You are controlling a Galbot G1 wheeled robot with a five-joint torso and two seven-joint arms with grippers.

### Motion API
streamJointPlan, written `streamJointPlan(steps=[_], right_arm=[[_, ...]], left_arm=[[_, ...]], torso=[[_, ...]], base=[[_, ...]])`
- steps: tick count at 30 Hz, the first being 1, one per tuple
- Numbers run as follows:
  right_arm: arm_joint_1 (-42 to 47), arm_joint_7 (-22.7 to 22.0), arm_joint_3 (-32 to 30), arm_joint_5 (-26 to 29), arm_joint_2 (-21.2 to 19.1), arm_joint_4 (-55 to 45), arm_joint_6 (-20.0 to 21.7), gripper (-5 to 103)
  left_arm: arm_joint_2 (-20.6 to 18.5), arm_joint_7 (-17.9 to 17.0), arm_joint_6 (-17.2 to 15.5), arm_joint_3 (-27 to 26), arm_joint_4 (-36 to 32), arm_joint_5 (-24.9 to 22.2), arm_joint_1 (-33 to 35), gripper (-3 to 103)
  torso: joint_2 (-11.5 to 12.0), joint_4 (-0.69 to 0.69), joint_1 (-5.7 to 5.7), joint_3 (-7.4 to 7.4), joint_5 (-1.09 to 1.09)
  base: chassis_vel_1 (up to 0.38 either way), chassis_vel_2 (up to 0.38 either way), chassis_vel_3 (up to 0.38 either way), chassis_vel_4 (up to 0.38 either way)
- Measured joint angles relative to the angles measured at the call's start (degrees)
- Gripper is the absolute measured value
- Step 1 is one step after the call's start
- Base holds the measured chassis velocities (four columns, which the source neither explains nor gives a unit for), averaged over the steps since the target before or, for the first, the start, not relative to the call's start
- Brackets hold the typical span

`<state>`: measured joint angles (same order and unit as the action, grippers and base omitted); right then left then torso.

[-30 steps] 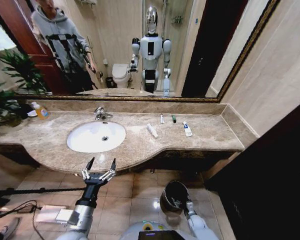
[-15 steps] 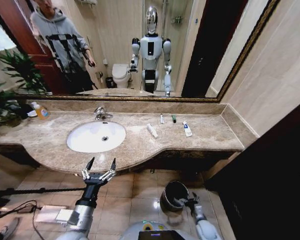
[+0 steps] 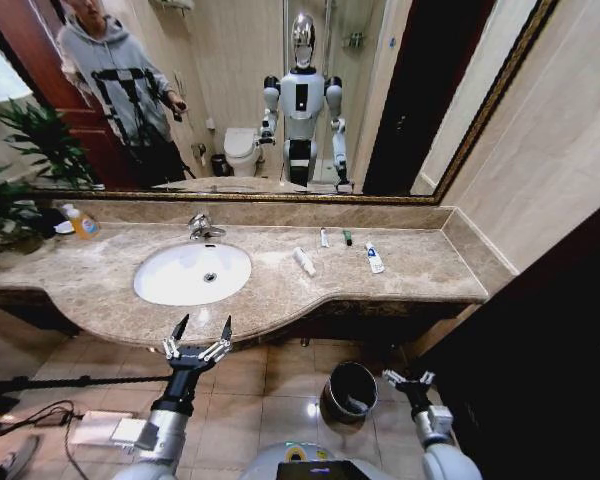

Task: Pick up the trash from the sink and place it in the trash bin.

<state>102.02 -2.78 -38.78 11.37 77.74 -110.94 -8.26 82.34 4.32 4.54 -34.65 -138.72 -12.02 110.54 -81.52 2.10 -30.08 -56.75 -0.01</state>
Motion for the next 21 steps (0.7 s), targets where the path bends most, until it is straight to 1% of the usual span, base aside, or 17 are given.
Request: streamJointPlan(steps=[4, 6, 7, 9, 10, 12, 13, 16, 17, 19, 21], right_arm=[[1.77, 0.06, 0.00, 0.28, 0.20, -5.19, 0.80, 100], [1.76, 0.06, 0.22, 0.36, 0.49, -9.16, 2.24, 100], [1.76, 0.06, 0.22, 0.36, 0.49, -9.16, 2.24, 100], [-0.42, 0.06, 0.68, 0.83, 0.39, -12.18, 5.24, 100], [-0.42, 0.06, 0.68, 0.83, 0.39, -12.18, 5.24, 100], [-5.94, -0.34, 1.49, 2.67, -0.81, -13.06, 9.76, 100], [-5.94, -0.34, 1.49, 2.67, -0.81, -13.06, 9.76, 100], [-15.59, -1.17, 2.82, 5.38, -4.07, -10.63, 15.15, 100], [-15.59, -1.17, 2.82, 5.38, -4.07, -10.63, 15.15, 100], [-21.95, -1.37, 3.83, 6.52, -6.43, -7.03, 17.11, 100], [-26.60, -1.58, 4.75, 8.30, -7.64, -3.87, 18.63, 100]], left_arm=[[0.00, 0.00, 0.00, 0.00, -0.01, 0.00, 0.00, 100], [0.00, 0.00, 0.00, 0.00, 0.00, 0.00, 0.00, 100], [0.00, 0.00, 0.00, 0.00, 0.00, 0.00, 0.00, 100], [0.00, 0.00, 0.00, 0.00, 0.00, 0.00, 0.00, 100], [0.00, 0.00, 0.00, 0.00, 0.00, 0.00, 0.00, 100], [0.00, 0.01, 0.00, 0.00, 0.00, 0.00, 0.00, 100], [0.00, 0.01, 0.00, 0.00, 0.00, 0.00, 0.00, 100], [0.00, 0.00, 0.00, 0.00, 0.00, 0.00, 0.00, 100], [0.00, 0.00, 0.00, 0.00, 0.00, 0.00, 0.00, 100], [0.01, 0.01, 0.00, 0.00, -0.01, 0.00, 0.00, 100], [0.00, 0.00, 0.00, 0.00, 0.00, 0.00, 0.00, 100]], torso=[[0.00, 0.00, 0.00, 0.00, 0.01], [0.00, 0.00, 0.00, 0.00, 0.01], [0.00, 0.00, 0.00, 0.00, 0.01], [0.00, -0.01, 0.00, 0.00, 0.00], [0.00, -0.01, 0.00, 0.00, 0.00], [0.00, 0.00, 0.00, 0.00, 0.02], [0.00, 0.00, 0.00, 0.00, 0.02], [0.00, 0.01, 0.00, -0.01, 0.02], [0.00, 0.01, 0.00, -0.01, 0.02], [0.00, 0.01, -0.01, -0.01, 0.01], [0.01, 0.02, 0.00, -0.01, 0.02]], base=[[0.000, 0.000, 0.000, 0.000], [0.000, 0.000, 0.000, 0.000], [0.000, 0.000, 0.000, 0.000], [0.000, 0.000, 0.000, 0.000], [0.000, 0.000, 0.000, 0.000], [0.000, 0.000, 0.000, 0.000], [0.000, 0.000, 0.000, 0.000], [0.000, 0.000, 0.000, 0.000], [0.000, 0.000, 0.000, 0.000], [0.000, 0.000, 0.000, 0.000], [0.000, 0.000, 0.000, 0.000]])
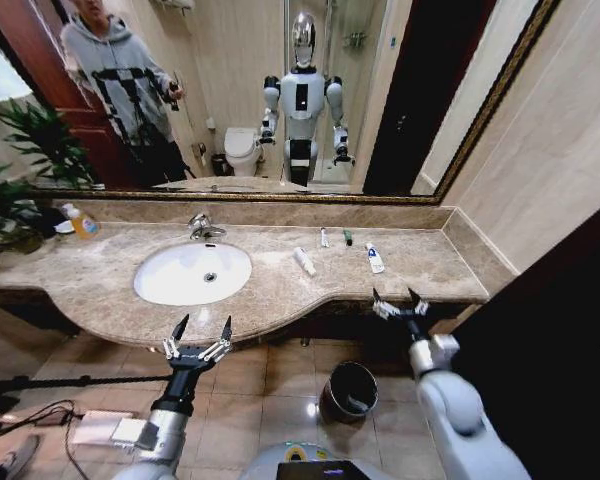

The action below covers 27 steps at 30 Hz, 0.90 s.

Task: Pick up the trash from the sink and place it in the trash bin.

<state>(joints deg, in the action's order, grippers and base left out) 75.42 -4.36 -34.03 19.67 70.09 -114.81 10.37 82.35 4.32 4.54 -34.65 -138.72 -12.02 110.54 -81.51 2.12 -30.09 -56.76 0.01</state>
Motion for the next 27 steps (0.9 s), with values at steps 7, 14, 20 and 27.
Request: streamJointPlan(steps=[7, 14, 20, 27], right_arm=[[-13.12, -1.10, 2.76, 5.17, -1.19, 11.58, 4.23, 100], [-19.44, -1.30, 4.91, 4.73, -0.72, 21.08, 4.56, 100], [-22.20, -1.23, 5.65, 3.84, 0.24, 26.91, 4.10, 100], [-23.38, -1.15, 5.77, 4.00, 0.51, 29.43, 3.56, 94]], left_arm=[[-0.01, 0.01, 0.00, 0.00, 0.00, 0.00, 0.00, 100], [0.00, 0.00, 0.00, 0.00, 0.00, 0.00, 0.00, 100], [0.00, 0.00, 0.00, 0.00, 0.00, 0.00, 0.00, 100], [0.00, 0.00, 0.00, 0.00, 0.00, 0.00, 0.00, 100]], torso=[[0.00, -0.01, 0.00, 0.00, -0.01], [0.00, -0.01, 0.00, 0.00, -0.01], [0.00, -0.01, 0.00, 0.00, -0.01], [0.00, -0.01, 0.01, 0.01, -0.01]], base=[[0.000, 0.000, 0.000, 0.000], [0.000, 0.000, 0.000, 0.000], [0.000, 0.000, 0.000, 0.000], [0.000, 0.000, 0.000, 0.000]])
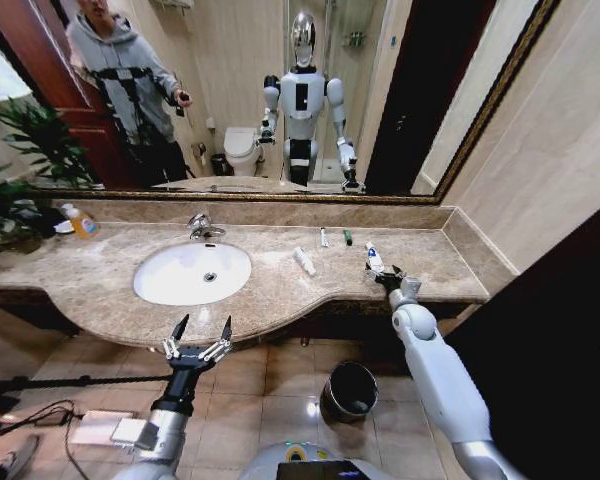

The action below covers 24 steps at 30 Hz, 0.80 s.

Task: Pick up the trash from the sink and place it in the trash bin.

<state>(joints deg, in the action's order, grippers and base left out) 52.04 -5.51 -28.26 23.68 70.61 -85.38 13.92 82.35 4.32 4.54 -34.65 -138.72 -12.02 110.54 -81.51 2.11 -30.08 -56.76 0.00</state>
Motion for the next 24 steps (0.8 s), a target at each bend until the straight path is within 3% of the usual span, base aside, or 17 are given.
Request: streamJointPlan(steps=[6, 9, 11, 13, 24], right_arm=[[-0.13, 0.29, 0.05, 0.62, -0.07, 0.52, -0.39, 68], [0.05, 0.43, 0.03, 0.81, -0.12, 0.51, -0.46, 62], [0.48, 0.50, 0.10, 0.89, -0.27, 0.36, -0.80, 46], [0.69, 0.52, 0.18, 0.90, -0.28, 0.18, -0.92, 46], [1.01, 0.54, 0.05, 1.63, -0.49, -1.12, -0.97, 2]], left_arm=[[0.00, 0.00, 0.00, 0.00, 0.00, 0.00, 0.00, 100], [0.00, 0.00, 0.00, 0.00, 0.00, 0.00, 0.00, 100], [0.00, 0.00, 0.00, 0.00, 0.00, 0.00, 0.00, 100], [0.00, 0.00, 0.00, 0.00, 0.00, 0.00, 0.00, 100], [0.00, 0.00, 0.00, 0.00, 0.00, 0.00, 0.00, 100]], torso=[[0.00, 0.00, 0.00, 0.00, 0.00], [0.00, 0.00, 0.00, 0.00, 0.00], [0.00, 0.00, 0.00, 0.00, 0.00], [0.00, 0.00, 0.00, 0.00, 0.01], [0.00, 0.00, 0.00, 0.00, 0.00]], base=[[0.000, 0.000, 0.000, 0.000], [0.000, 0.000, 0.000, 0.000], [0.000, 0.000, 0.000, 0.000], [0.000, 0.000, 0.000, 0.000], [0.000, 0.000, 0.000, 0.000]])
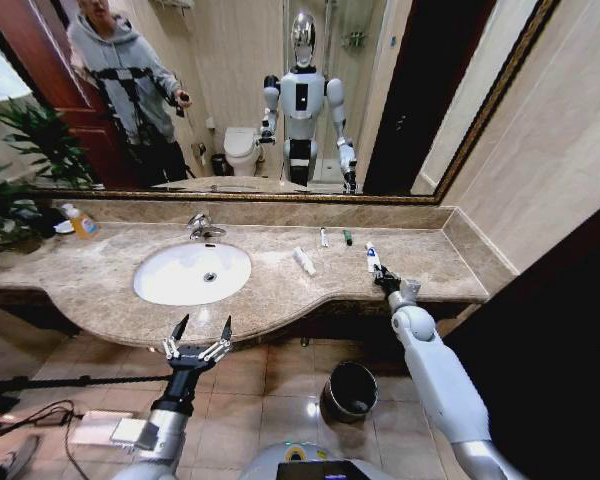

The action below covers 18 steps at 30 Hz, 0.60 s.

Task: Pick up the trash from the sink and place it in the trash bin.

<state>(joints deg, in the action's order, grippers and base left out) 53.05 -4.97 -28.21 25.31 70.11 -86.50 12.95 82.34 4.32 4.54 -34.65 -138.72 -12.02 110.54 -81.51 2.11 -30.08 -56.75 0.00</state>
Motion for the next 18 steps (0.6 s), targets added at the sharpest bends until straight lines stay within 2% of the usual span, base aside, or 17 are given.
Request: streamJointPlan(steps=[1, 11, 18], right_arm=[[0.19, -0.03, -0.11, 0.40, -0.16, -0.33, 0.12, 0], [1.52, -0.27, -0.17, 0.99, -0.20, -2.21, 0.26, 0], [4.66, -0.29, -1.45, 1.71, -1.38, -8.04, 0.42, 0]], left_arm=[[0.00, 0.00, 0.00, 0.00, 0.00, 0.00, 0.00, 100], [0.00, 0.00, 0.00, 0.00, 0.00, 0.00, 0.00, 100], [0.00, 0.00, 0.00, 0.00, 0.00, 0.00, 0.00, 100]], torso=[[0.00, 0.00, 0.00, 0.00, -0.01], [0.00, 0.00, 0.00, 0.00, 0.00], [-0.01, 0.00, 0.00, 0.00, 0.00]], base=[[0.000, 0.000, 0.000, 0.000], [0.000, 0.000, 0.000, 0.000], [0.000, 0.000, 0.000, 0.000]])
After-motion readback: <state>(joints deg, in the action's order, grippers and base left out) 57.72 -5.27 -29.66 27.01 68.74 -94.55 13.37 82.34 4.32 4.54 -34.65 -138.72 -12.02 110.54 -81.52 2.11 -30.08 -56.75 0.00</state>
